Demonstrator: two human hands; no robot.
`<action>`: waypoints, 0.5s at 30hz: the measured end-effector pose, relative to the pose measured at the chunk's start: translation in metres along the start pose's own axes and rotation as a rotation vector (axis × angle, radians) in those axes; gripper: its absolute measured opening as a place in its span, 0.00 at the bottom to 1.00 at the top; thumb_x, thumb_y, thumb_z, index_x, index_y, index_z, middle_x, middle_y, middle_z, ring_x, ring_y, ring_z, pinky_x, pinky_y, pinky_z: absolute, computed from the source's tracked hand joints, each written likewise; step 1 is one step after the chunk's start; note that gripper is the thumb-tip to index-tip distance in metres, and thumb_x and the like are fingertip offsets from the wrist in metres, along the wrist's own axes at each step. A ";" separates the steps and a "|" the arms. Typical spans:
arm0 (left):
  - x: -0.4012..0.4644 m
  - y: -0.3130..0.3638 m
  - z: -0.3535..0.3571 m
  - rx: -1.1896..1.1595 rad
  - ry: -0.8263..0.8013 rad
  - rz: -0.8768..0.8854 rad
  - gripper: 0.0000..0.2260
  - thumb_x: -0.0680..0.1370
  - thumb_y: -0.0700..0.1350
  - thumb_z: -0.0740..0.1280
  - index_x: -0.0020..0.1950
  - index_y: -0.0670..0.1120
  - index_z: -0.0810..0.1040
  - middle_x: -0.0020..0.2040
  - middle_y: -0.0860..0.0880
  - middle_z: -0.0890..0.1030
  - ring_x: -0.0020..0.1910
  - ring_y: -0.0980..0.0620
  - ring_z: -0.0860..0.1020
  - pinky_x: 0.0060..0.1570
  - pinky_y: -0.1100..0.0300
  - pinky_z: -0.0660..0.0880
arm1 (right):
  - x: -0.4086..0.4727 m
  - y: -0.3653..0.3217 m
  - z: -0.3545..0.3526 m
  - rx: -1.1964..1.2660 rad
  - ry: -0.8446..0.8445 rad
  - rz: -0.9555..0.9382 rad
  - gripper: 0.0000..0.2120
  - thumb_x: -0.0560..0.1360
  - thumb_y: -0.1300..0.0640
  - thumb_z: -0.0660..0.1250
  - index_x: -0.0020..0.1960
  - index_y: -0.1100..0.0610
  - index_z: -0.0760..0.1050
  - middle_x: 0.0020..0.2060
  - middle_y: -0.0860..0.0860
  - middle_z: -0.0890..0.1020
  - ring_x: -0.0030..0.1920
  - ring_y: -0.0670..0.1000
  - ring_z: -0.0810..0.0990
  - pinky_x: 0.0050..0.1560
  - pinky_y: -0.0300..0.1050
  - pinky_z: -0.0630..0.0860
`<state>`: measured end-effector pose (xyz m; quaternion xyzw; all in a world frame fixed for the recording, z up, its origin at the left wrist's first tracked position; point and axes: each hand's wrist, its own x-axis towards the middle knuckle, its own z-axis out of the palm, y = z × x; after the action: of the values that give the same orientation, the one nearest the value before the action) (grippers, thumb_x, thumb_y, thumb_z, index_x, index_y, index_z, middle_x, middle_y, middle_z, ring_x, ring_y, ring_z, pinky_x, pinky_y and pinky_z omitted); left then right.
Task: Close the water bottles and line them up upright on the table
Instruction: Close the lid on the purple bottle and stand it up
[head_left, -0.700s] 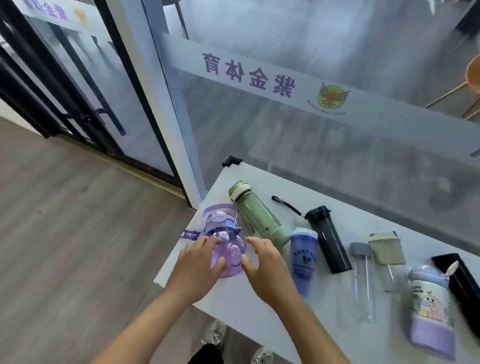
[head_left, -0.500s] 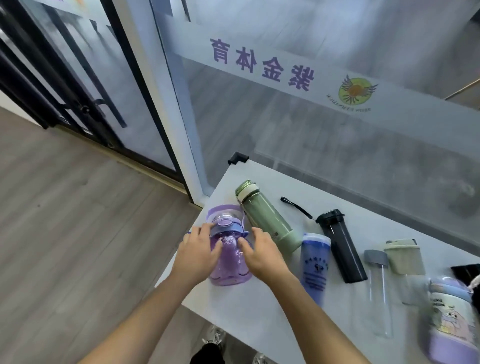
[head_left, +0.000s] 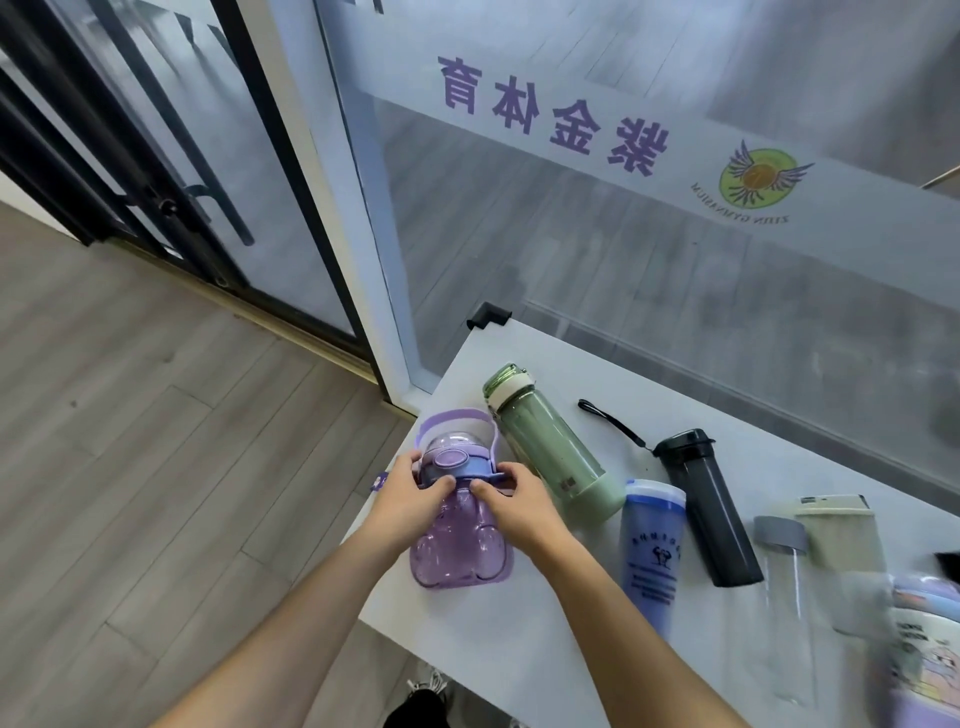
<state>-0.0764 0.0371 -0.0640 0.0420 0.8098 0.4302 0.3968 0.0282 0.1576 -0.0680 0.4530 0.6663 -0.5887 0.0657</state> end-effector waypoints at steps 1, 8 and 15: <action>-0.002 0.001 -0.002 -0.001 0.018 0.030 0.26 0.76 0.45 0.71 0.71 0.48 0.67 0.59 0.49 0.77 0.56 0.50 0.78 0.57 0.51 0.77 | -0.001 -0.001 0.000 0.028 0.004 -0.021 0.22 0.76 0.52 0.72 0.68 0.56 0.72 0.60 0.51 0.80 0.54 0.48 0.79 0.45 0.35 0.73; -0.009 0.012 -0.014 -0.031 0.090 0.343 0.39 0.65 0.45 0.77 0.73 0.54 0.65 0.66 0.49 0.74 0.60 0.54 0.77 0.58 0.59 0.77 | -0.011 -0.021 -0.004 0.268 0.169 -0.211 0.09 0.79 0.51 0.69 0.57 0.52 0.77 0.50 0.48 0.83 0.51 0.46 0.81 0.49 0.36 0.76; -0.018 0.008 -0.022 0.116 0.080 0.504 0.41 0.65 0.50 0.77 0.74 0.60 0.62 0.68 0.58 0.71 0.66 0.56 0.71 0.63 0.54 0.73 | -0.005 -0.020 -0.006 0.367 0.235 -0.277 0.13 0.80 0.43 0.66 0.46 0.51 0.81 0.37 0.48 0.84 0.40 0.46 0.79 0.47 0.48 0.77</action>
<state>-0.0810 0.0202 -0.0398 0.2481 0.8120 0.4697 0.2419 0.0200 0.1620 -0.0490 0.4270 0.6072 -0.6463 -0.1768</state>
